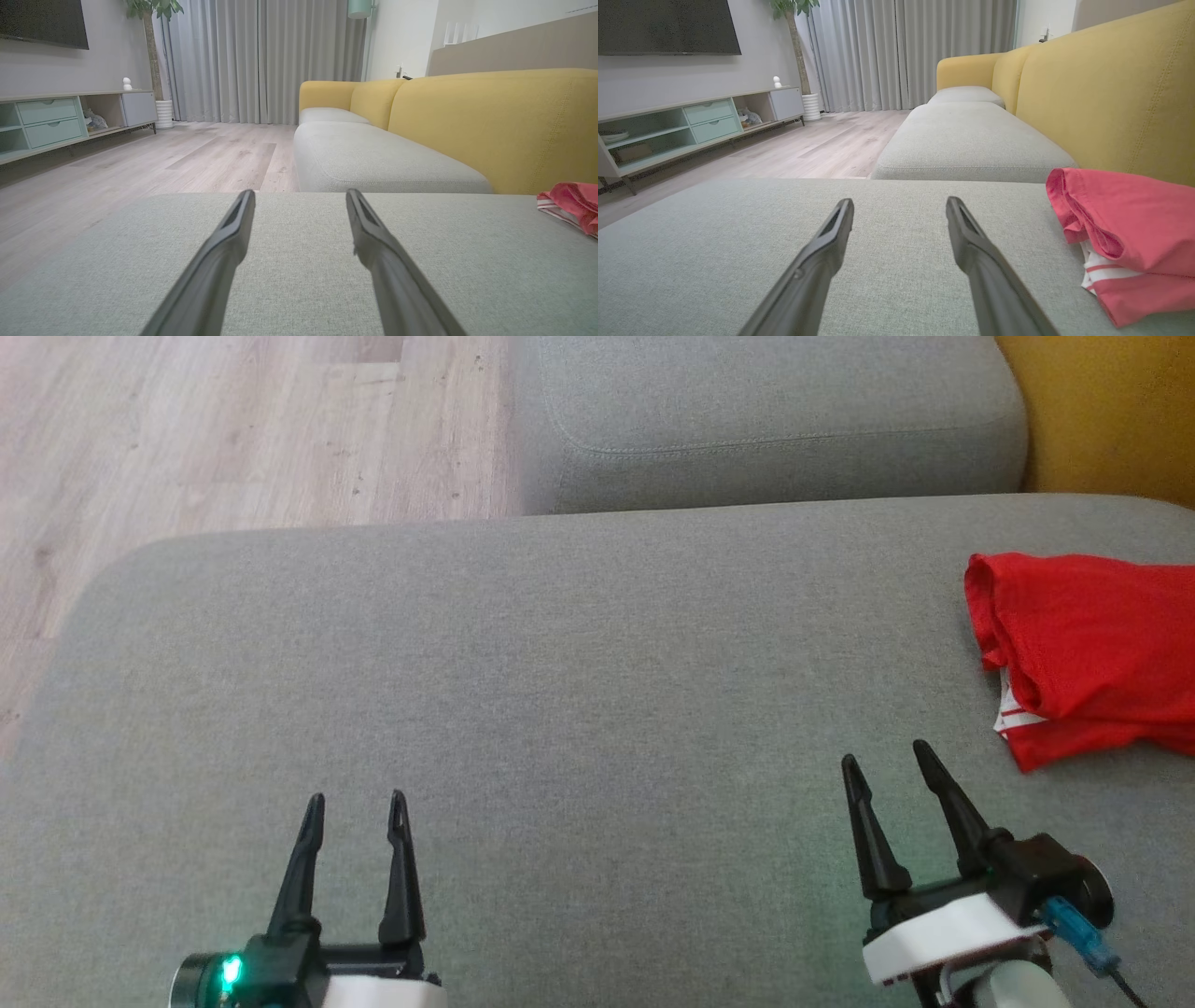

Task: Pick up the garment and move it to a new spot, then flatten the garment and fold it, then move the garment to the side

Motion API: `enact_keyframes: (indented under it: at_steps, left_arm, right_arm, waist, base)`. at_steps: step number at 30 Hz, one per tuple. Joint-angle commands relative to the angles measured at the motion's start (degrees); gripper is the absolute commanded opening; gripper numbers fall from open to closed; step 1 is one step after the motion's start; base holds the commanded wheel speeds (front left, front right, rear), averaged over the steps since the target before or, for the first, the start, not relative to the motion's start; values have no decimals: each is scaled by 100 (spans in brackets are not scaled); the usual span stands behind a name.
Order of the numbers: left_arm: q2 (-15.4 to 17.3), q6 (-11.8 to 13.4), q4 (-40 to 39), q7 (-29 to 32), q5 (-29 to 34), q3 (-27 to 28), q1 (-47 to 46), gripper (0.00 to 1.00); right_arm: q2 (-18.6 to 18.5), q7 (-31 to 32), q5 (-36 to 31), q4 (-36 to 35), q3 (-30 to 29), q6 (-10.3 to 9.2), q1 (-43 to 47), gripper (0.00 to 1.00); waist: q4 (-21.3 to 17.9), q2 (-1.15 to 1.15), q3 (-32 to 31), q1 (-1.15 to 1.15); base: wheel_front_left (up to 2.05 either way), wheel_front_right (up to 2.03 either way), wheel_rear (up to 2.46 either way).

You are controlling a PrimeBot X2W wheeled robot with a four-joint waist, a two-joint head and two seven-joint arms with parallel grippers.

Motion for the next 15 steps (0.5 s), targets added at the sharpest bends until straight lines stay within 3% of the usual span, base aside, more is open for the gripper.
enact_keyframes:
  at_steps: [1, 5, 6, 15]
  left_arm:
    - [-11, 14, -151, -29, 23, 198, -147, 100]
    - [-11, -4, -138, -29, 14, 207, -142, 100]
    - [0, -7, 32, 0, -3, 22, 1, 0]
    - [17, -39, 337, 49, -332, 43, 52, 0]
  right_arm:
    - [-7, -62, 46, -202, 149, -4, -126, 100]
    - [-6, -62, 182, -190, 165, -4, -117, 100]
    - [1, 0, 175, -1, 14, 0, 33, 0]
    - [-11, 61, 506, 296, -8, 0, 109, 0]
  waist:
    - [-8, 0, 0, 0]
    - [-32, 0, -4, 0]
    - [-32, 0, -6, 0]
    - [-45, 0, -2, 0]
  base:
    - [0, 0, 0]
    - [0, 0, 0]
    - [0, 0, 0]
    - [0, 0, 0]
